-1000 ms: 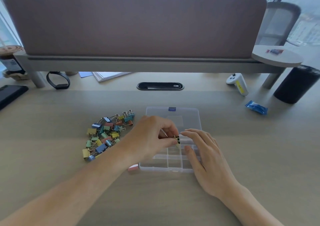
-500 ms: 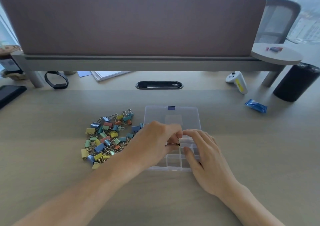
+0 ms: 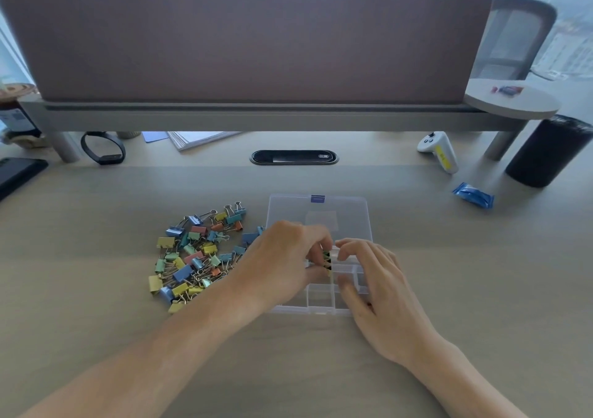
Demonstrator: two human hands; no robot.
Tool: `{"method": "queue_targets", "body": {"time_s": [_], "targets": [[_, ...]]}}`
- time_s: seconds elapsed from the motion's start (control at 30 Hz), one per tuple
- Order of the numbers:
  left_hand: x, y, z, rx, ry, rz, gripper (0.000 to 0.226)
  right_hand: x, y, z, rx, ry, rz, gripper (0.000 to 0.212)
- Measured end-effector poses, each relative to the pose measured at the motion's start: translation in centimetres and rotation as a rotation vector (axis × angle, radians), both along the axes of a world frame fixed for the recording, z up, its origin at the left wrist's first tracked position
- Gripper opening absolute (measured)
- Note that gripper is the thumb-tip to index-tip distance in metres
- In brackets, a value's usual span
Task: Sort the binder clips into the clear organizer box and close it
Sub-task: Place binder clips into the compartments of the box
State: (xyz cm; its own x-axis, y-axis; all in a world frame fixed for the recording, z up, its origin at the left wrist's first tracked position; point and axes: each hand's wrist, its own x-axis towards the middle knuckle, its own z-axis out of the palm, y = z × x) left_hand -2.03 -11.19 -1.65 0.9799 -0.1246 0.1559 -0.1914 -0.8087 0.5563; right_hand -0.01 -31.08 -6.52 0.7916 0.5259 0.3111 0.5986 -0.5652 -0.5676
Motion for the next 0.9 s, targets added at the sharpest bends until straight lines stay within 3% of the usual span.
{"method": "queue_targets", "body": {"time_s": [0.23, 0.47, 0.67, 0.9], "targets": [[0.3, 0.7, 0.3, -0.13, 0.037, 0.031, 0.027, 0.0, 0.0, 0.1, -0.039, -0.089, 0.097, 0.022], [0.9, 8.1, 3.9, -0.103, 0.03, 0.202, 0.011, 0.1, -0.1, -0.3, -0.082, -0.121, 0.104, 0.017], [0.1, 10.8, 4.1, 0.178, 0.24, 0.122, 0.013, 0.1, 0.0, -0.3, -0.074, -0.144, 0.101, 0.024], [0.0, 10.9, 2.6, 0.278, 0.233, 0.11, 0.02, 0.1, 0.0, -0.4, -0.058, -0.139, 0.093, 0.026]]}}
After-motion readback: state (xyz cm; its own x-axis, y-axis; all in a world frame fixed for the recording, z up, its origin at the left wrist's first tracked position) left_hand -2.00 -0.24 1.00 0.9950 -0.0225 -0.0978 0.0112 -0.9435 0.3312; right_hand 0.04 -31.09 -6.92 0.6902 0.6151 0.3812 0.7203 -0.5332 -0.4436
